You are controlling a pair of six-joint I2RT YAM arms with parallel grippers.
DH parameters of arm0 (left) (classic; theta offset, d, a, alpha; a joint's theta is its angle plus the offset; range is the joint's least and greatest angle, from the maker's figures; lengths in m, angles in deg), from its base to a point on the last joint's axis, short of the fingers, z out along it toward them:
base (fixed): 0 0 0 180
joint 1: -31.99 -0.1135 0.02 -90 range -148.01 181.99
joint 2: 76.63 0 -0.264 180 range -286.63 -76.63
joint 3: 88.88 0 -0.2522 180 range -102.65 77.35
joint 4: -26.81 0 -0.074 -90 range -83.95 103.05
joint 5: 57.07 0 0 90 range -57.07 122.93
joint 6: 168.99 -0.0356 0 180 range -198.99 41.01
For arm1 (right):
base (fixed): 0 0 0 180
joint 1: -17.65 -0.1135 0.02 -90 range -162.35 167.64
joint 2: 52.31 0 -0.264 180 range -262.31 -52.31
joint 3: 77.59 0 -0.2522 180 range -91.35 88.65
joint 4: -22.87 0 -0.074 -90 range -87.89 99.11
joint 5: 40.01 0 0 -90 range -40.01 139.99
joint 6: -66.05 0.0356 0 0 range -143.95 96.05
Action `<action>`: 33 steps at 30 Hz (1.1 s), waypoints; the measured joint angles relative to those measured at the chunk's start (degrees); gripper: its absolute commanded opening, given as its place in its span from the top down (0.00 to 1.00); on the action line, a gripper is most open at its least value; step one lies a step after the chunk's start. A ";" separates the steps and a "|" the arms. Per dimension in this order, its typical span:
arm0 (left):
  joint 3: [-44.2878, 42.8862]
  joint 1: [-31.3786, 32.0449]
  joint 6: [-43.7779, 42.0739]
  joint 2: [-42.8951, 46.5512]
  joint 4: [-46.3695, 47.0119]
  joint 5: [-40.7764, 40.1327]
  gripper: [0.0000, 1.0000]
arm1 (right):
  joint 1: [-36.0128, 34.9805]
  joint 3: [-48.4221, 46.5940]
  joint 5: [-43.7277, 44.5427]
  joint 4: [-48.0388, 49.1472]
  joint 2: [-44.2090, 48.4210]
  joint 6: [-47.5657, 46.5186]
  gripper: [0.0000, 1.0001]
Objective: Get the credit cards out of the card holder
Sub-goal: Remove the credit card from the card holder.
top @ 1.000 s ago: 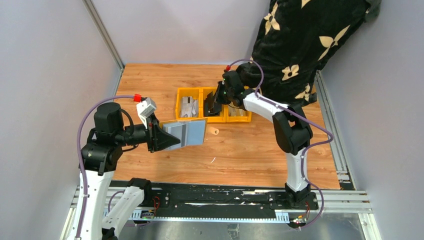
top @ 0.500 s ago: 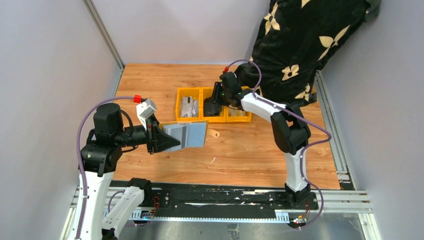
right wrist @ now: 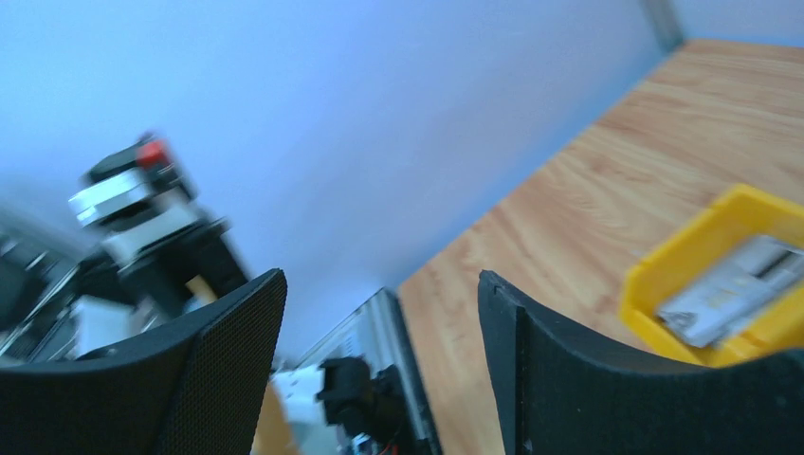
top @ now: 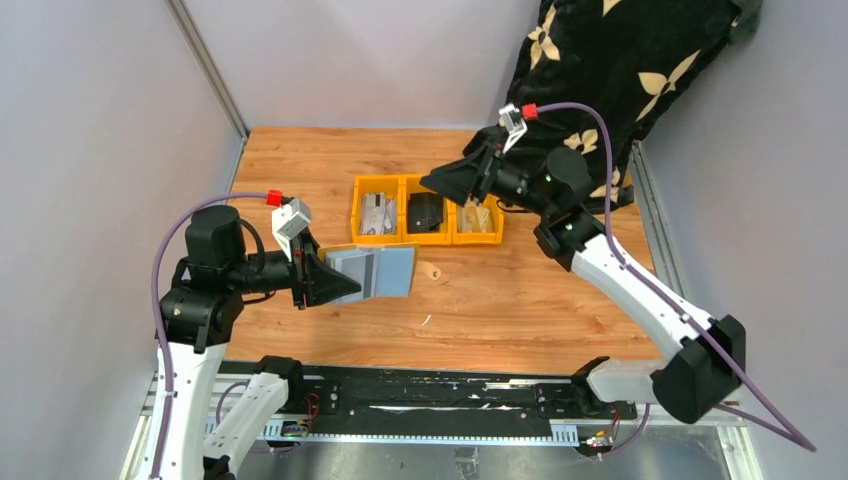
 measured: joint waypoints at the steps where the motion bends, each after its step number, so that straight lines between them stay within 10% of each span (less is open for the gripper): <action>1: 0.00 0.00 -0.02 -0.09 0.00 0.26 0.96 | -0.07 2.43 -2.95 3.87 2.29 2.19 0.22; 20: 0.00 0.00 -0.09 -1.44 0.00 1.22 0.96 | -17.20 9.35 -12.94 7.98 6.54 0.33 0.21; 33: -0.07 0.00 -0.02 -2.01 -1.14 0.92 0.88 | -21.35 8.26 -3.80 -0.50 3.13 -6.05 0.96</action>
